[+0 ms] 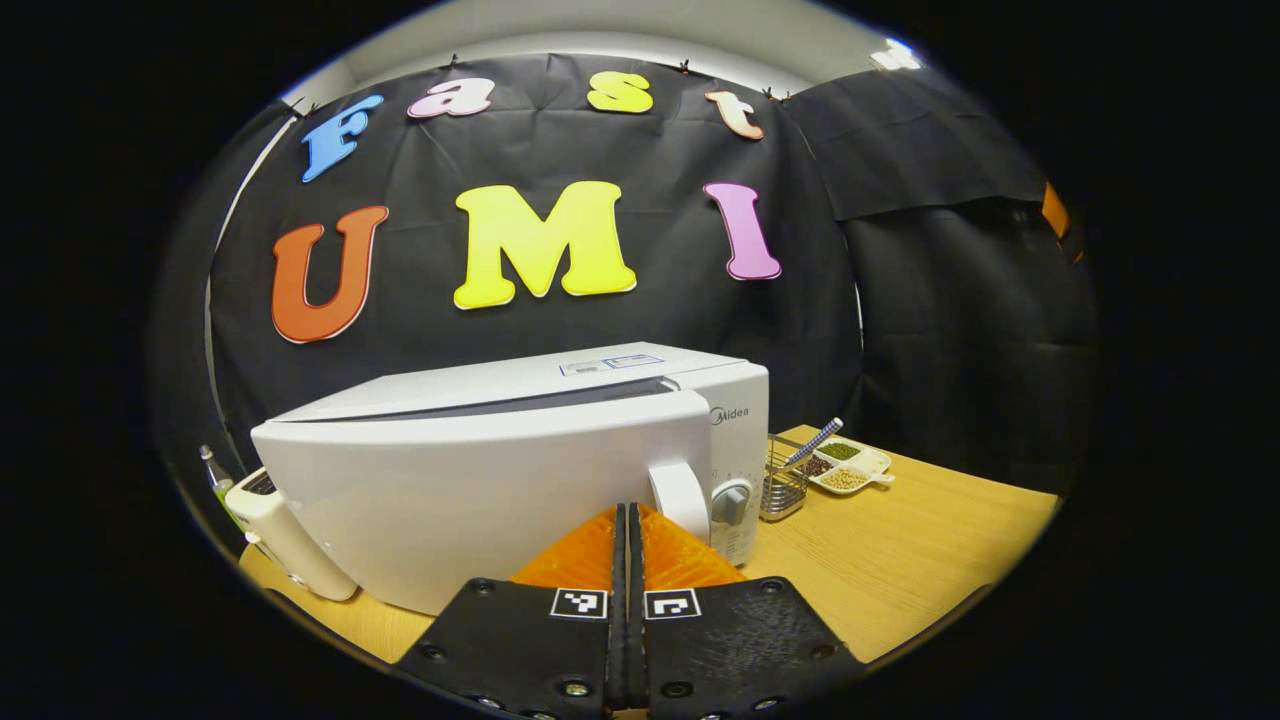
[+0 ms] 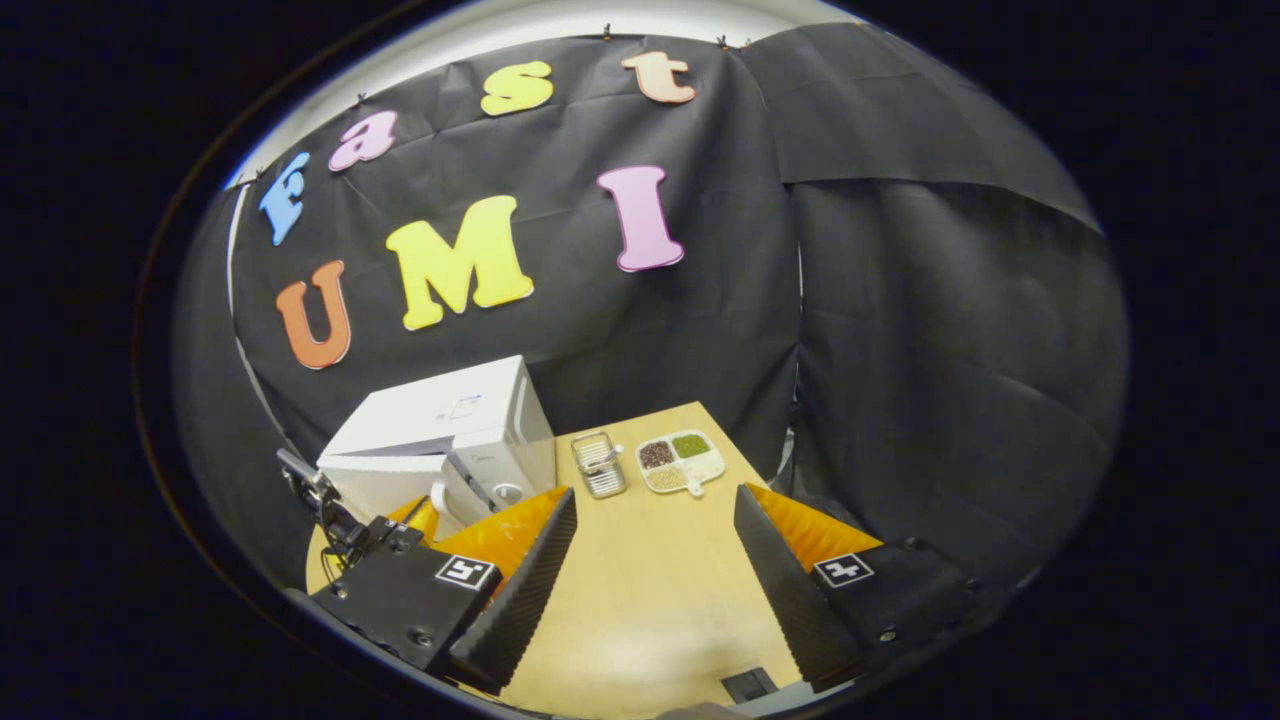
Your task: Open the microwave oven with the left hand, put the food in, and close the microwave oven.
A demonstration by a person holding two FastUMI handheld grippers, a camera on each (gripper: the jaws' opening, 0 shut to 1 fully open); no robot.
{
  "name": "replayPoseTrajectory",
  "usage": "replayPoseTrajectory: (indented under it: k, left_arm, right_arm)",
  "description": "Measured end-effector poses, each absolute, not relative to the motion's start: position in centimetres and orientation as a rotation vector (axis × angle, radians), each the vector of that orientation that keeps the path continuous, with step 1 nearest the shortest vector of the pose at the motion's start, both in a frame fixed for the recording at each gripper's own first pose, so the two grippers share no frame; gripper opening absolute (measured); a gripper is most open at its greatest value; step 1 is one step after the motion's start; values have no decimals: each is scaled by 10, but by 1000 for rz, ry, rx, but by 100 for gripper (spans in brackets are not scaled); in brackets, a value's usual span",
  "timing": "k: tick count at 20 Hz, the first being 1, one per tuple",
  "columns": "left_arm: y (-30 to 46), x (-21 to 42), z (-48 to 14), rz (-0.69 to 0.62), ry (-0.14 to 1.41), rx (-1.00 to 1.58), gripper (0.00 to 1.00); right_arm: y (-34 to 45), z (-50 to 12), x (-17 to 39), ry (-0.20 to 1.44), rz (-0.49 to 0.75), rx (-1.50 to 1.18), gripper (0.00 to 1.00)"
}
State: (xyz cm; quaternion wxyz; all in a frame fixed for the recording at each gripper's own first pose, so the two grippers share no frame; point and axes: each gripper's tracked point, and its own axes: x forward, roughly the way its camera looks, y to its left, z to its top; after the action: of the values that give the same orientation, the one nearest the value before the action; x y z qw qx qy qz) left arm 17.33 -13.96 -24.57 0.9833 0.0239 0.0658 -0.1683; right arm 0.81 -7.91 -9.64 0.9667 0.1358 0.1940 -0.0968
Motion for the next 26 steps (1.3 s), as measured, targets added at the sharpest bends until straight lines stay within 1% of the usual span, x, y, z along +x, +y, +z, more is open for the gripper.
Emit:
replayPoseTrajectory:
  k: [6, 15, 22, 23, 24, 25, 26]
  left_arm:
    - [-138, 200, -252, -302, 157, 26, 0]
    - [-138, 202, -252, -290, 154, 22, 0]
    - [-139, 205, -250, -283, 148, 27, 0]
    - [-139, 210, -251, -284, 151, 22, 0]
    - [-140, 213, -254, -284, 187, 22, 0]
    - [-140, 210, -253, -288, 180, 0, 0]
    - [-140, 211, -253, -288, 200, -7, 1]
  right_arm:
    - [-83, -101, 18, 403, -199, 285, 100]
    - [-84, -111, 28, 435, -193, 301, 100]
    - [-82, -107, 26, 425, -190, 293, 100]
    - [-82, -107, 25, 424, -192, 296, 100]
    - [-81, -107, 23, 426, -191, 296, 100]
    - [-81, -106, 22, 427, -191, 293, 100]
    - [-81, -104, 20, 420, -193, 290, 100]
